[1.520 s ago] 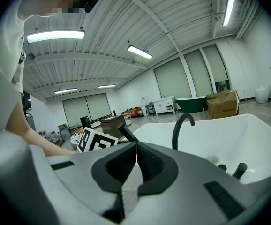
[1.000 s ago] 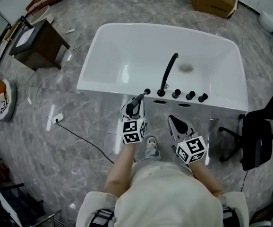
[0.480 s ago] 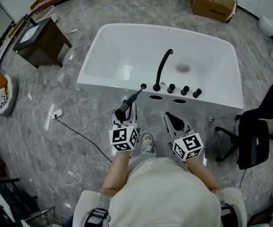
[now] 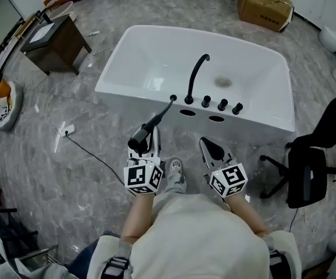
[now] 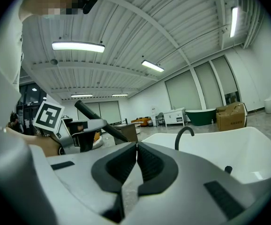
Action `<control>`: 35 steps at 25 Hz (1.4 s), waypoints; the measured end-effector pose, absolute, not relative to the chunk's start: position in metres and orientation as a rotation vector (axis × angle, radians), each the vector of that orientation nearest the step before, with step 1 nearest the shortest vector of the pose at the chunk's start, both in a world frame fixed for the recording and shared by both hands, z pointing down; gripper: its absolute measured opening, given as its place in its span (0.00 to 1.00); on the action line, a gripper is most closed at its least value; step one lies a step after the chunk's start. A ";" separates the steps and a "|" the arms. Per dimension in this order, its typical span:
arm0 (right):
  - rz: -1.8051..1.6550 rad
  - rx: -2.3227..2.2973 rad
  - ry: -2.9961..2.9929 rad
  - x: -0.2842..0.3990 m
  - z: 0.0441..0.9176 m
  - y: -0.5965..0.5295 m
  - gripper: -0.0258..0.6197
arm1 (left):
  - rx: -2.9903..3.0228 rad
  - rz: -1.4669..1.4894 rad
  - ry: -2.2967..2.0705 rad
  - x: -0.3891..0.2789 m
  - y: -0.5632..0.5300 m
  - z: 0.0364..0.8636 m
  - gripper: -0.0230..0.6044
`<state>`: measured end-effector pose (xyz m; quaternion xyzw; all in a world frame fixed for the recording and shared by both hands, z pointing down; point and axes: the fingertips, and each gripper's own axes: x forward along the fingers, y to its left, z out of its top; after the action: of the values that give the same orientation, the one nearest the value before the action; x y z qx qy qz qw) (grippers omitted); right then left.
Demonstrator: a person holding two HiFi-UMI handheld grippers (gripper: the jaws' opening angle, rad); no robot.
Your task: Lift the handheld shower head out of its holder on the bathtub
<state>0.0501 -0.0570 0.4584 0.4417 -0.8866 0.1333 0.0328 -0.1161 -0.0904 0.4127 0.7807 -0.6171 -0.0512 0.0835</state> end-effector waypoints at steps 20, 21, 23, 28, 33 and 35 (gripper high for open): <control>0.393 1.421 -2.745 0.078 0.456 0.006 0.07 | 2.335 -0.388 -1.908 -0.126 0.022 0.351 0.26; 0.388 1.417 -2.749 0.078 0.455 0.008 0.07 | 2.331 -0.402 -1.913 -0.128 0.027 0.349 0.26; 0.378 1.406 -2.756 0.076 0.453 0.010 0.07 | 2.326 -0.423 -1.920 -0.130 0.035 0.344 0.26; 0.361 1.398 -2.764 0.077 0.448 0.013 0.07 | 2.343 -0.420 -1.919 -0.128 0.047 0.339 0.26; 0.351 1.402 -2.767 0.075 0.445 0.015 0.07 | 2.345 -0.415 -1.918 -0.130 0.049 0.341 0.26; 0.351 1.404 -2.767 0.075 0.446 0.015 0.07 | 2.342 -0.414 -1.918 -0.130 0.049 0.342 0.26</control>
<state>0.0754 0.0148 0.4457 0.4497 -0.8860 0.1125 0.0095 -0.1297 0.0490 0.3418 0.7659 -0.6271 -0.1353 0.0432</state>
